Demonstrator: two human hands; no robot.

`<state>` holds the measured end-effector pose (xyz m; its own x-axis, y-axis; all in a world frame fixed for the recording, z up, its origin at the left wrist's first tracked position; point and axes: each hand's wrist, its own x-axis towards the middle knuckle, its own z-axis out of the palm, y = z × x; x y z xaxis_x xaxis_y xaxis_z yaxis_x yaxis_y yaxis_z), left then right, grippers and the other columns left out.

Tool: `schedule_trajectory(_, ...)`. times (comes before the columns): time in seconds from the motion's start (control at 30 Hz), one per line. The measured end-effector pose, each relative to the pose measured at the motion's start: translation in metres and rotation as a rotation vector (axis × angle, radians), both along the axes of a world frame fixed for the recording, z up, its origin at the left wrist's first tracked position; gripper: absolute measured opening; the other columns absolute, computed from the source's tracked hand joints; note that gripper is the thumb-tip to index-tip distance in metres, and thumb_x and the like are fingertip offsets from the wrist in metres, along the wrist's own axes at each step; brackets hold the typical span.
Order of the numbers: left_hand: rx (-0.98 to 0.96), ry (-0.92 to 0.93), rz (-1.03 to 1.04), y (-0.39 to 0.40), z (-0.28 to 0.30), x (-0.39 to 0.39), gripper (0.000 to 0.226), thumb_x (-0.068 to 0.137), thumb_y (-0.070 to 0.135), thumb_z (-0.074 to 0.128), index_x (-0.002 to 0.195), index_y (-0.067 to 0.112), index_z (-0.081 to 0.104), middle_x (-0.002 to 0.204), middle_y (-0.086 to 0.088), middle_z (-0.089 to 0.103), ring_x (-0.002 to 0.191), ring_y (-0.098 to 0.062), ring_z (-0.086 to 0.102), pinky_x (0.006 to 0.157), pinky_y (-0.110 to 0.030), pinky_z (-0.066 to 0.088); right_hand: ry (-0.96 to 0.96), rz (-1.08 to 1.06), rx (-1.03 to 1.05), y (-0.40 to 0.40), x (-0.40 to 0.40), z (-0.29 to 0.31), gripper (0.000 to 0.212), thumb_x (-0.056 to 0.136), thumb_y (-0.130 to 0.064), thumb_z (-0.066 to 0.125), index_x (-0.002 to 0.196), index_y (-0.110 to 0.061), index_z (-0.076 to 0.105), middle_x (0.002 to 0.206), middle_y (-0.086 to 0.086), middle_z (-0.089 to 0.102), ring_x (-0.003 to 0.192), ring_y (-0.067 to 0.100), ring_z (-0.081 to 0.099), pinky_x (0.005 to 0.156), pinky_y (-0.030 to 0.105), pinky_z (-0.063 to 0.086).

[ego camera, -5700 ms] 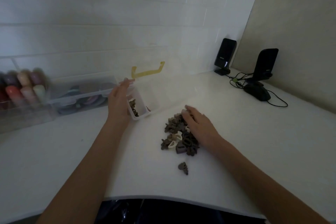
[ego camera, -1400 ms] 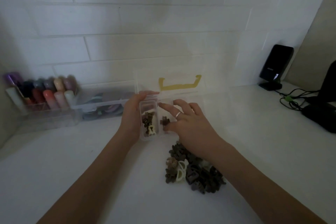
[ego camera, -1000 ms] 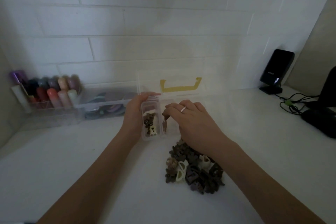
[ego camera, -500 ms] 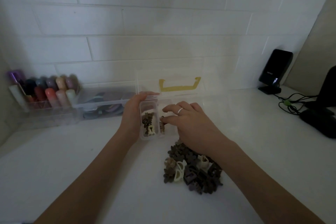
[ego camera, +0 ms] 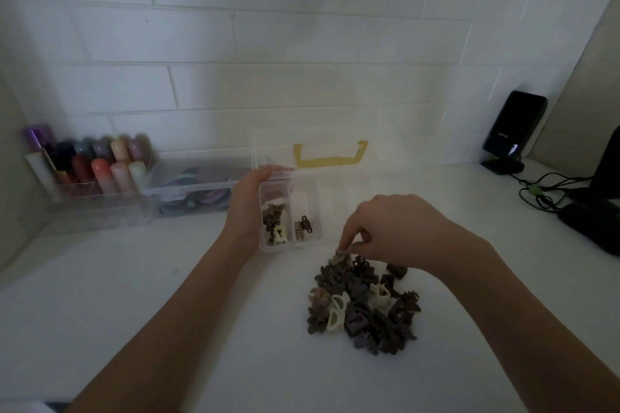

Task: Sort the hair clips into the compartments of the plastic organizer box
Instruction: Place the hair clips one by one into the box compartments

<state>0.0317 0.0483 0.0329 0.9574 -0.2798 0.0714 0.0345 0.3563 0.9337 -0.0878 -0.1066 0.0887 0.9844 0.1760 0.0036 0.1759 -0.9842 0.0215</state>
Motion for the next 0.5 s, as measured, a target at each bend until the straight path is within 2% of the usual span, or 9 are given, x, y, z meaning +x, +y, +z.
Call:
schedule_trajectory(0.07, -0.005, 0.01, -0.004, 0.0, -0.001, 0.001, 0.028, 0.089, 0.027, 0.042, 0.08, 0.018, 0.067, 0.077, -0.003, 0.065, 0.068, -0.016, 0.063, 0.072, -0.033, 0.047, 0.05, 0.004, -0.041, 0.002, 0.001, -0.005, 0.024, 0.09, -0.037, 0.056, 0.11, -0.046, 0.064, 0.075, -0.02, 0.052, 0.07, 0.004, 0.047, 0.056, 0.019, 0.034)
schedule_trajectory(0.1, -0.006, 0.011, -0.007, 0.0, -0.001, 0.001, 0.027, 0.089, 0.027, 0.042, 0.08, 0.018, 0.066, 0.078, -0.003, 0.065, 0.067, -0.016, 0.063, 0.072, -0.032, 0.047, 0.066, 0.012, -0.053, 0.003, 0.002, -0.008, 0.027, 0.09, -0.035, 0.055, 0.114, -0.046, 0.061, 0.088, -0.018, 0.061, 0.075, 0.005, 0.05, 0.061, 0.02, 0.035)
schedule_trajectory(0.17, -0.005, 0.007, -0.007, 0.0, 0.0, 0.0, 0.028, 0.089, 0.027, 0.042, 0.081, 0.017, 0.066, 0.078, -0.004, 0.065, 0.066, -0.016, 0.063, 0.071, -0.032, 0.047, 0.068, 0.021, -0.052, 0.005, 0.004, -0.015, 0.029, 0.091, -0.031, 0.054, 0.117, -0.045, 0.061, 0.107, -0.013, 0.065, 0.087, 0.008, 0.058, 0.067, 0.021, 0.036)
schedule_trajectory(0.23, -0.003, 0.004, -0.003, -0.001, 0.0, -0.001, 0.027, 0.09, 0.026, 0.042, 0.082, 0.017, 0.066, 0.079, -0.004, 0.064, 0.067, -0.016, 0.063, 0.071, -0.032, 0.047, 0.051, 0.028, -0.035, 0.005, 0.007, -0.02, 0.027, 0.091, -0.03, 0.055, 0.113, -0.042, 0.064, 0.11, -0.011, 0.066, 0.094, 0.012, 0.061, 0.069, 0.023, 0.04)
schedule_trajectory(0.3, 0.01, -0.002, -0.005, -0.001, 0.001, -0.002, 0.026, 0.089, 0.026, 0.042, 0.083, 0.016, 0.065, 0.082, -0.005, 0.063, 0.07, -0.018, 0.061, 0.071, -0.032, 0.046, 0.042, 0.043, -0.025, 0.006, 0.009, -0.023, 0.022, 0.089, -0.033, 0.057, 0.108, -0.038, 0.067, 0.101, -0.01, 0.066, 0.09, 0.013, 0.062, 0.07, 0.023, 0.043)
schedule_trajectory(0.4, 0.026, -0.007, -0.004, 0.0, 0.0, -0.001, 0.025, 0.088, 0.028, 0.044, 0.086, 0.016, 0.065, 0.086, -0.008, 0.062, 0.073, -0.02, 0.06, 0.071, -0.033, 0.047, 0.04, 0.083, 0.068, 0.004, 0.008, -0.018, 0.015, 0.084, -0.035, 0.061, 0.098, -0.033, 0.067, 0.068, -0.015, 0.051, 0.068, 0.003, 0.052, 0.059, 0.021, 0.04)
schedule_trajectory(0.5, 0.041, -0.054, -0.011, 0.001, -0.002, 0.0, 0.024, 0.081, 0.032, 0.047, 0.083, 0.018, 0.067, 0.083, -0.006, 0.064, 0.073, -0.019, 0.062, 0.069, -0.032, 0.048, -0.005, 0.106, 0.247, -0.001, 0.006, -0.009, 0.013, 0.081, -0.033, 0.066, 0.088, -0.035, 0.055, 0.065, -0.011, 0.051, 0.056, 0.003, 0.045, 0.057, 0.022, 0.04)
